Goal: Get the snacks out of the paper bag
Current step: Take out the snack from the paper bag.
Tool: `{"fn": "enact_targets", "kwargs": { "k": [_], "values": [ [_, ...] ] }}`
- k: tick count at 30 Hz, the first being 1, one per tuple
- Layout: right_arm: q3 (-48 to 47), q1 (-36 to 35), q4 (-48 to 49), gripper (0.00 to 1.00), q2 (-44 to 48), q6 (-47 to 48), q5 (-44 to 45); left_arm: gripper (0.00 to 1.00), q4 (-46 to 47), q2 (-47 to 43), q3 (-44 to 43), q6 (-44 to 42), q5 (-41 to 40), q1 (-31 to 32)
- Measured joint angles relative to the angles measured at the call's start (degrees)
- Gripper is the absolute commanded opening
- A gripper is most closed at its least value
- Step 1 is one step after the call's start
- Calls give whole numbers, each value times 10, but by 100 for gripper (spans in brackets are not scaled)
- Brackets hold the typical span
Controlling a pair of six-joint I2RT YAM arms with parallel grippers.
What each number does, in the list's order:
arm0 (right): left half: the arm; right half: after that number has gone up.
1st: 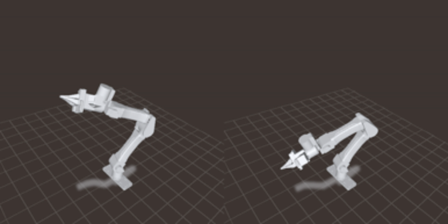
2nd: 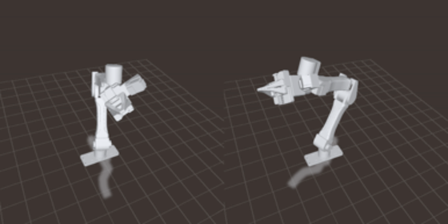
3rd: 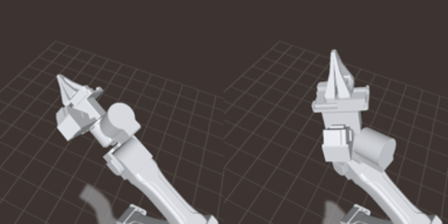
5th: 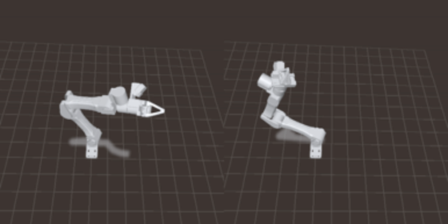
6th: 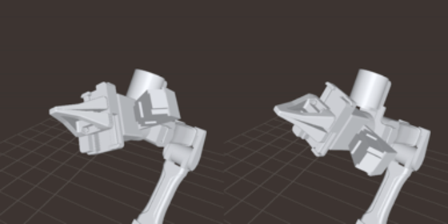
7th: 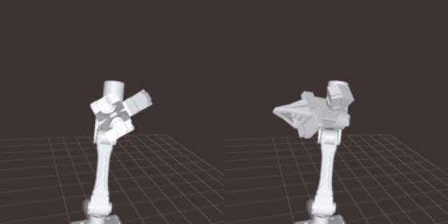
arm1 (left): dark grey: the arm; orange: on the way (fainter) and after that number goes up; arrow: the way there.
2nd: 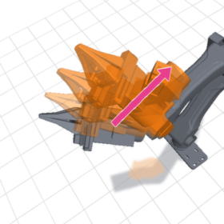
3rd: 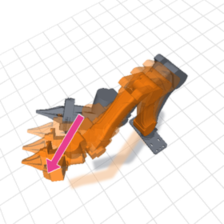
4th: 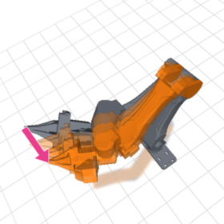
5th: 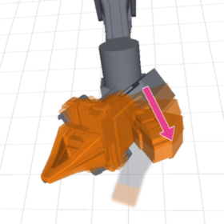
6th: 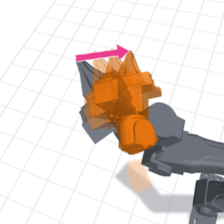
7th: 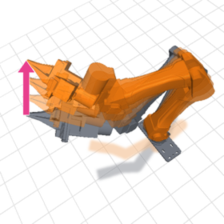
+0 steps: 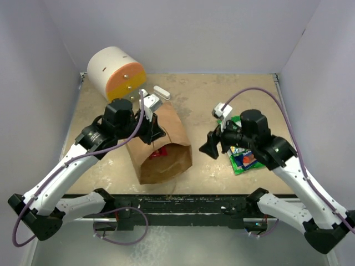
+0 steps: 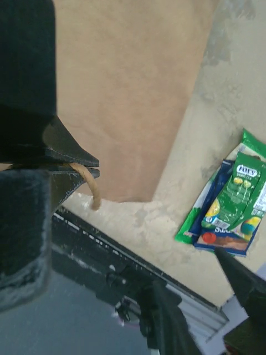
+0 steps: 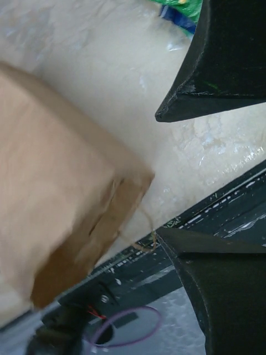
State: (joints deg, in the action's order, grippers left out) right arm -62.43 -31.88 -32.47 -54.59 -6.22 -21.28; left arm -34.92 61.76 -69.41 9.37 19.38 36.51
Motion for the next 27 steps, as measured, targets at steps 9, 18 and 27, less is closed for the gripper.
{"fn": "enact_targets", "kwargs": {
  "k": [9,18,27],
  "values": [
    [89,-84,69,59,133,228,-129,0,19,-32,-1,101,8,5],
    [95,-201,108,55,52,437,-140,0,4,-9,-63,111,-19,5],
    [94,-323,248,51,-169,511,26,0,-8,7,-112,110,-22,4]
  ]
}}
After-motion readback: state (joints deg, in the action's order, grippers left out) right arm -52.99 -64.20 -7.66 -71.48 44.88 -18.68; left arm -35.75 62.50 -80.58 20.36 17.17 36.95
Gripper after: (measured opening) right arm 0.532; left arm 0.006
